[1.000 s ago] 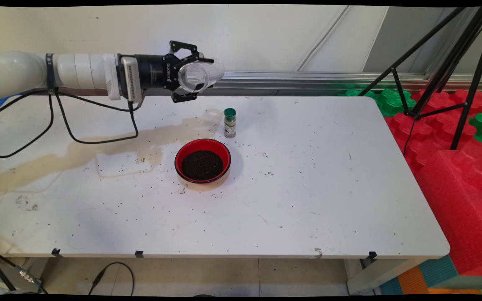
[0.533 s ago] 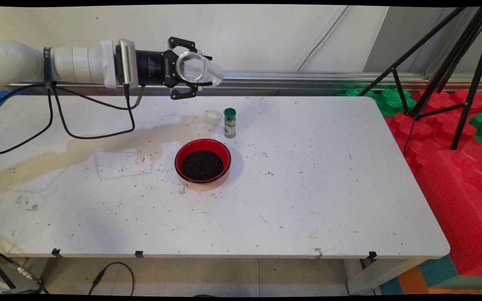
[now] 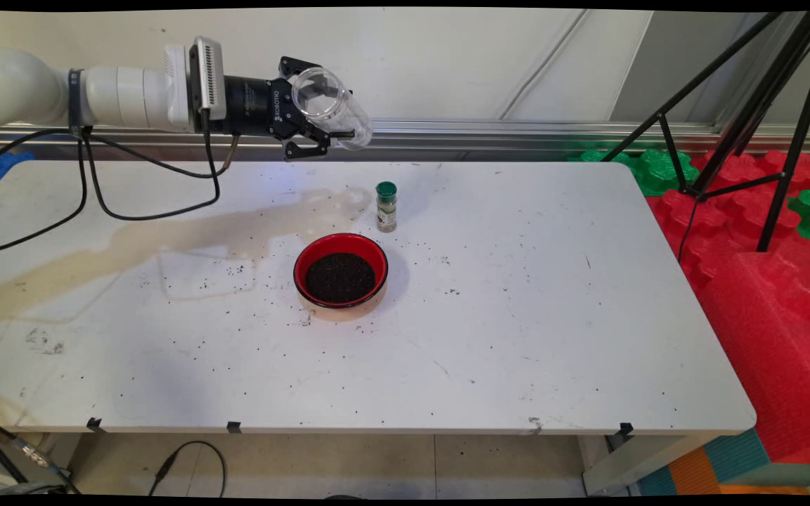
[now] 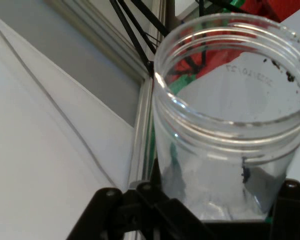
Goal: Pour the black seasoning powder in the red bowl
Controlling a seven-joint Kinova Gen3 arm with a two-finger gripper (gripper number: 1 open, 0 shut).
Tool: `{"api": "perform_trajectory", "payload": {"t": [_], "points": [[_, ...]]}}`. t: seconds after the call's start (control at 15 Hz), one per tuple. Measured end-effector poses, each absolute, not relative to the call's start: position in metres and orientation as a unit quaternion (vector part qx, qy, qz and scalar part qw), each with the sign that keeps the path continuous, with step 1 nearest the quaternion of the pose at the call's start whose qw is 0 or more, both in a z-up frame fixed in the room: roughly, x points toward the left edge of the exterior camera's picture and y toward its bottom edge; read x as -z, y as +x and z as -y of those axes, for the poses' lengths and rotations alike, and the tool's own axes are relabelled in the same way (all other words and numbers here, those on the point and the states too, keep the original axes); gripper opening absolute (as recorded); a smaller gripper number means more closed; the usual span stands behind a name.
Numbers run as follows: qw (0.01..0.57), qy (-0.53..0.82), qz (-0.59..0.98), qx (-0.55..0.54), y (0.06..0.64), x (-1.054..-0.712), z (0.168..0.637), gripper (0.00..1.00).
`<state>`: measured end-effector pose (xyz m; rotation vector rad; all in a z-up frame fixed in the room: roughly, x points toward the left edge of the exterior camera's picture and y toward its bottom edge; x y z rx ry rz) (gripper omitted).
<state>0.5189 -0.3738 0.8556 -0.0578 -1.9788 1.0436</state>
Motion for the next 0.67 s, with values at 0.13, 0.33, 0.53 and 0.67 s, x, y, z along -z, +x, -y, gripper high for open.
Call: {"api": "perform_trajectory", "payload": {"t": [0.13, 0.33, 0.53, 0.67], "points": [[0.445, -0.009, 0.797, -0.408, 0.521, -0.857, 0.374, 0.00], [0.466, 0.030, 0.798, -0.381, 0.525, -0.861, 0.375, 0.00], [0.485, 0.071, 0.798, -0.352, 0.530, -0.864, 0.376, 0.00], [0.492, 0.090, 0.798, -0.337, 0.534, -0.866, 0.377, 0.00]]}}
